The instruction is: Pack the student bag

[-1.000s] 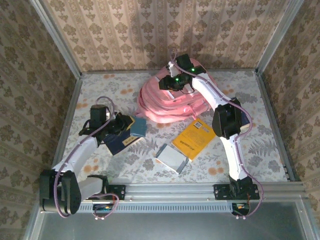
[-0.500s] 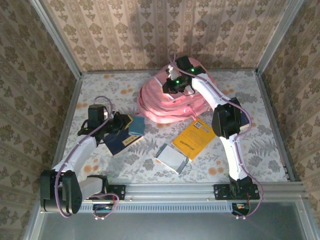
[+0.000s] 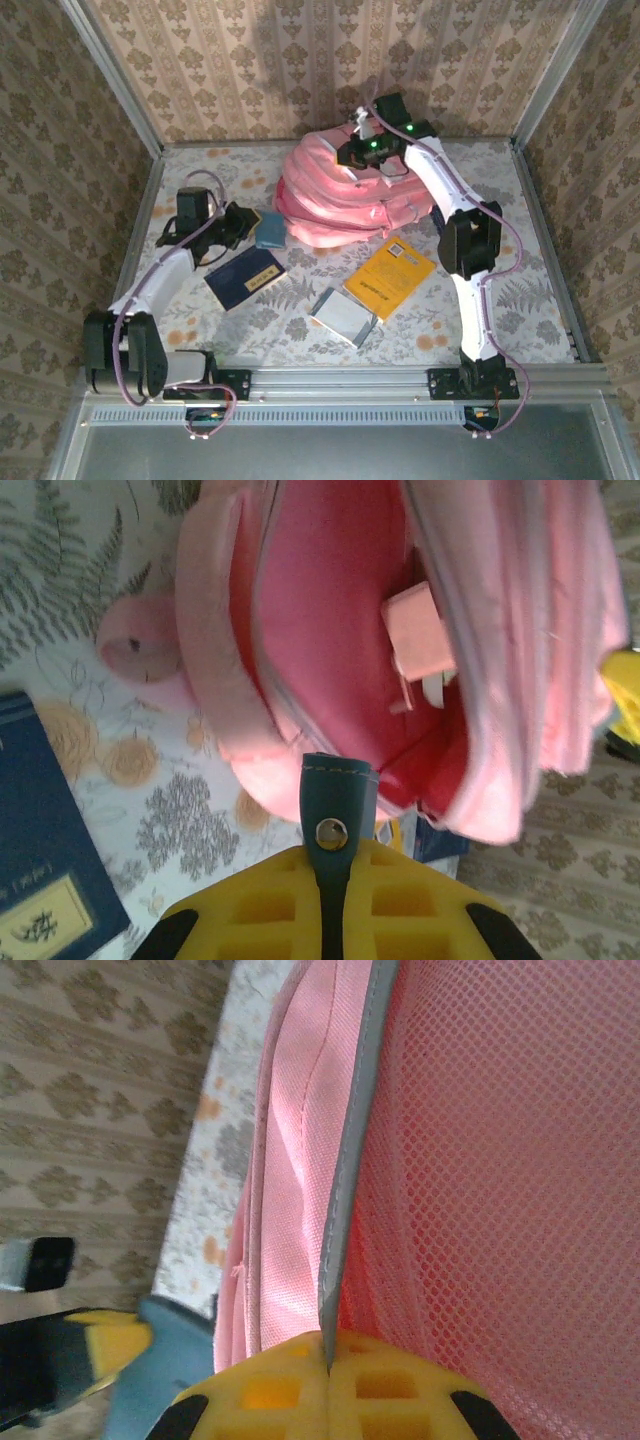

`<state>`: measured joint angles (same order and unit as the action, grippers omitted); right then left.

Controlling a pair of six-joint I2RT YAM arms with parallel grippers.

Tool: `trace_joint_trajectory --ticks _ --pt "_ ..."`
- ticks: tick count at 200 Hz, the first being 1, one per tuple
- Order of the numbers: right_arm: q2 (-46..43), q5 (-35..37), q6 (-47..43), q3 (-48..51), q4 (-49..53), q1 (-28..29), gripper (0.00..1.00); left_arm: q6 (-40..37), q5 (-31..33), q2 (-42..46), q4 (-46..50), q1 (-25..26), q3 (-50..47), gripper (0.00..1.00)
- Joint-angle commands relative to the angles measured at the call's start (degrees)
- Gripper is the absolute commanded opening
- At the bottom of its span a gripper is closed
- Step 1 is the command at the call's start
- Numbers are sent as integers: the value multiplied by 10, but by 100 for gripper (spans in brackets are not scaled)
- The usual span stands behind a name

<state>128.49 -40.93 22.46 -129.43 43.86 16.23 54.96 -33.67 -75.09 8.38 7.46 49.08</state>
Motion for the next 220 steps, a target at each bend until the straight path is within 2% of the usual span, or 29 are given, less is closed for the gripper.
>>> trace_joint_trajectory --ticks 1,56,118,143,166,198,220 --pt "-50 -104 67 -25 -65 -12 0 0 42 -36 -3 5 54 6" --pt "-53 -181 120 -24 -121 -31 0 35 96 -186 -78 47 174 5" --pt "-54 -204 147 -25 -153 -37 0 143 64 -397 -246 91 302 4" --pt "-54 -209 147 -24 -153 -41 0 106 95 -422 -183 113 355 4" --pt "-54 -212 146 -24 -154 -44 0 57 130 -442 -86 129 406 4" --pt "-56 -213 150 -24 -157 -45 0 43 143 -473 -48 144 444 6" --pt "-55 -214 151 -25 -157 -45 0 37 142 -499 -32 160 472 12"
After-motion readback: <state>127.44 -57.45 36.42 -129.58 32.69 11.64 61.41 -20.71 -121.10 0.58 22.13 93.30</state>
